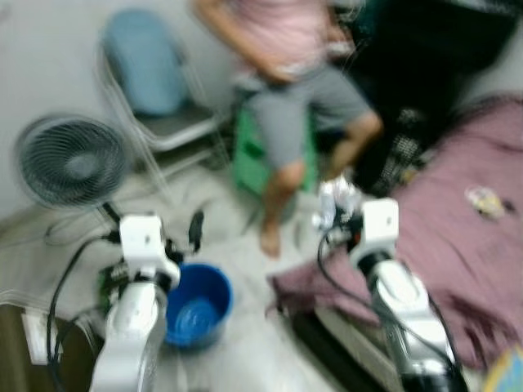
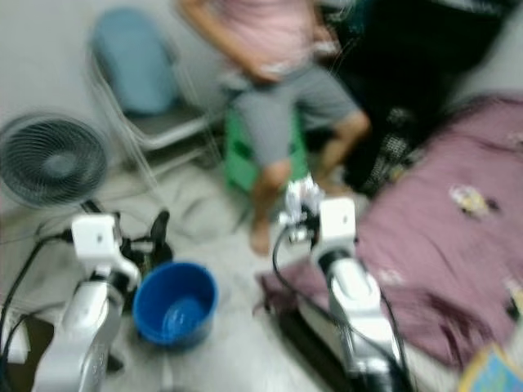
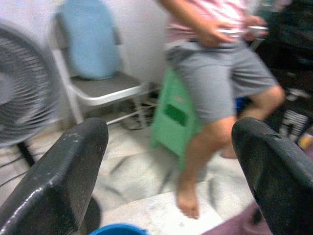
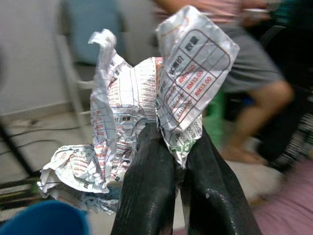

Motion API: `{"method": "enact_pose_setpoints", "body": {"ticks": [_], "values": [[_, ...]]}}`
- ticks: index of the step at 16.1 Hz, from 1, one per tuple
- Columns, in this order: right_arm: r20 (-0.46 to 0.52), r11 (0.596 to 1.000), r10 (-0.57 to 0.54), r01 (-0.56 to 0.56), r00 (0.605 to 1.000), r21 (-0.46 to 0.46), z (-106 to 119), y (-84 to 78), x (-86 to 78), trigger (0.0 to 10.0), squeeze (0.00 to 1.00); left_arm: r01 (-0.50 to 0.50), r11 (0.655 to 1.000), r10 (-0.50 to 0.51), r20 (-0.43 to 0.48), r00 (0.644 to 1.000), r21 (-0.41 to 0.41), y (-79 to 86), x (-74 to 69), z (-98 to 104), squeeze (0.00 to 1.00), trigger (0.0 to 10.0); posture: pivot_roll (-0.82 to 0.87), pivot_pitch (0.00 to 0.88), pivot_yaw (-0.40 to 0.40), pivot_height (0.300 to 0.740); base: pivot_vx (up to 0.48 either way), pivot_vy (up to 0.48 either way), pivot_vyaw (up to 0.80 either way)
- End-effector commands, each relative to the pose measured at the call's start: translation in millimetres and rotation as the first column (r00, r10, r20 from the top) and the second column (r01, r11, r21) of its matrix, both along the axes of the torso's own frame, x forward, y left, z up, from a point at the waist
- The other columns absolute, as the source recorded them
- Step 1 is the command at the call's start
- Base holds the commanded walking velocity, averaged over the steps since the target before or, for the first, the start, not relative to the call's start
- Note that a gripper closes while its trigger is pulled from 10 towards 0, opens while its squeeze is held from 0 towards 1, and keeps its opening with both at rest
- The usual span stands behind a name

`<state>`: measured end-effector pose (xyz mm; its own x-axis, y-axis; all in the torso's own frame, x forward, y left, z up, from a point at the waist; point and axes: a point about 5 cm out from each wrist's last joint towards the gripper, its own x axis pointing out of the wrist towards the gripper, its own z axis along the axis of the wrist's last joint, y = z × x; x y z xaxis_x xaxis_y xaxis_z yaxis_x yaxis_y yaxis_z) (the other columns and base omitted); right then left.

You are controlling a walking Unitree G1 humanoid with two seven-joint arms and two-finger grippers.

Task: Clean up the room

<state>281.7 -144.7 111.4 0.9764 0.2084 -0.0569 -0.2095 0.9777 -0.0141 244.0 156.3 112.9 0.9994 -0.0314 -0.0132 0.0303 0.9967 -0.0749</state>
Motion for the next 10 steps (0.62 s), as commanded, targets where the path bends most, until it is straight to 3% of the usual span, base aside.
{"method": "enact_pose_setpoints", "body": {"ticks": [1, 10], "values": [[0.008, 1.000, 0.022, -0.022, 1.000, -0.005, 1.8, 3.9, 0.9, 10.0, 0.00, -0.006, 1.000, 0.006, 0.004, 1.000, 0.008, 2.0, 0.7, 0.9, 0.00, 10.0, -0.02, 0.000, -0.013, 0.740, 0.000, 0.000, 0.80], [0.005, 1.000, 0.028, -0.028, 1.000, -0.001, 0.8, 4.6, 0.9, 10.0, 0.00, 0.012, 1.000, -0.012, 0.011, 1.000, -0.003, -0.1, 1.1, 1.6, 0.00, 10.0, -0.02, 0.000, -0.014, 0.740, 0.000, 0.000, 0.76]]}}
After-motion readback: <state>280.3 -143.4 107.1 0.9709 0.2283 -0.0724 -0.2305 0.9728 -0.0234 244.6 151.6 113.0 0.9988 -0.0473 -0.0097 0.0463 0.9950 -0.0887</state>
